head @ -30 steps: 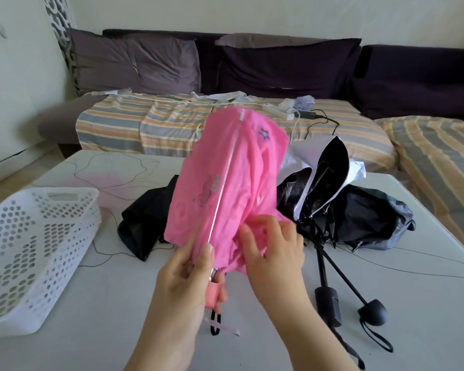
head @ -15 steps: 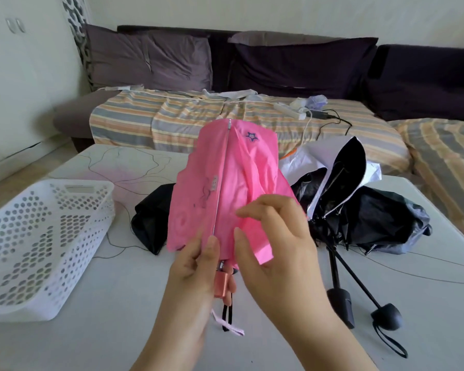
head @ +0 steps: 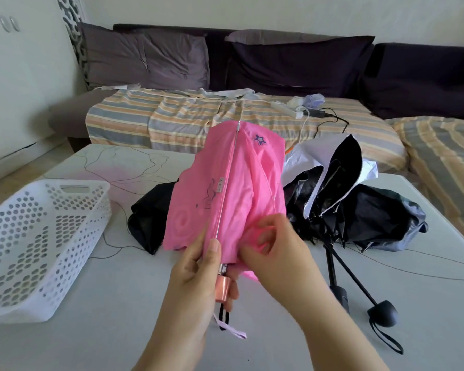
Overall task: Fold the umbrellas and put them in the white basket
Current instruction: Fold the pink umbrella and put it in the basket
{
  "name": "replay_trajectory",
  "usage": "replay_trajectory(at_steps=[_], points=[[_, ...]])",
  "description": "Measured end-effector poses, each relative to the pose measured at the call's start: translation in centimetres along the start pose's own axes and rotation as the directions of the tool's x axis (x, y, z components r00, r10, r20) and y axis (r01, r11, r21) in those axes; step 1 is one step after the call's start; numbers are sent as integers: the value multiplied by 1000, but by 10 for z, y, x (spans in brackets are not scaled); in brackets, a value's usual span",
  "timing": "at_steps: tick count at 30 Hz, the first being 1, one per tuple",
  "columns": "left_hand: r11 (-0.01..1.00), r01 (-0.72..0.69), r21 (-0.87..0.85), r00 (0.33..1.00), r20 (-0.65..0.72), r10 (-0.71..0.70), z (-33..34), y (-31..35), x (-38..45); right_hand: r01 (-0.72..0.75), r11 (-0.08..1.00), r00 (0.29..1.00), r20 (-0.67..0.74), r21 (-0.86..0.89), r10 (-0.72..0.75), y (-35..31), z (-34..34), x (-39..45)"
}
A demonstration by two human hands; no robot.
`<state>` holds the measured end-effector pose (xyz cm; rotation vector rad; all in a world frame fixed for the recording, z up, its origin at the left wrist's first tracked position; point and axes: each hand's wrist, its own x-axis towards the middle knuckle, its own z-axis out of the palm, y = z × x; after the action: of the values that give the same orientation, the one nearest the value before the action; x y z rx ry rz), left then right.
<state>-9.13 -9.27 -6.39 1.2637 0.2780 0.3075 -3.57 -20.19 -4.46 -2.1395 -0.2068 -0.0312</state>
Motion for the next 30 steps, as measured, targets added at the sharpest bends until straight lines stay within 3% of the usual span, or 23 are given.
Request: replay_trajectory(at_steps=[2,3,6,8,10,12,13,16,18,21,23,26,30], points=[[1000,9,-19,1000,10,-9,1,-1,-1,16,996,981,-190,-90,-33,2,1,5],[1000,8,-19,1000,10,-8,1,-1,-1,-2,990,981,-194,-143,-26,2,-1,8],[1000,-8,12,1000,-10,8,-1,-3,2,12,992,1000,-26,-128,-15,7,-11,19],[999,-18,45,999,-31,20,-4,-6,7,76,996,997,-5,-48,-77,9,-19,20],[997,-19,75,999,-45,22,-8,-9,12,89,952,993,-104,293,-61,6,-30,22],[996,-5,92,999,-47,9,-12,-12,16,38,692,998,-67,721,15,4,-43,26],[995,-3,101,999,-41,7,-14,-14,17,-8,619,999,-13,786,30,5,-46,28],[995,-1,97,1000,-30,4,-14,-15,19,-108,829,993,102,549,62,12,-43,28],[996,-4,84,1000,-30,7,-14,-16,19,-147,893,961,276,424,28,14,-45,26],[997,-18,74,1000,-23,20,-13,-16,19,-124,968,799,600,218,-33,13,-55,19],[997,-27,70,999,-18,28,-14,-15,22,-105,941,788,605,321,-118,17,-62,20],[999,-10,45,1000,-24,11,-17,-14,25,-159,741,837,487,653,-250,25,-68,25],[999,-5,31,1000,-29,6,-19,-14,26,-181,685,902,397,705,-170,18,-57,24]])
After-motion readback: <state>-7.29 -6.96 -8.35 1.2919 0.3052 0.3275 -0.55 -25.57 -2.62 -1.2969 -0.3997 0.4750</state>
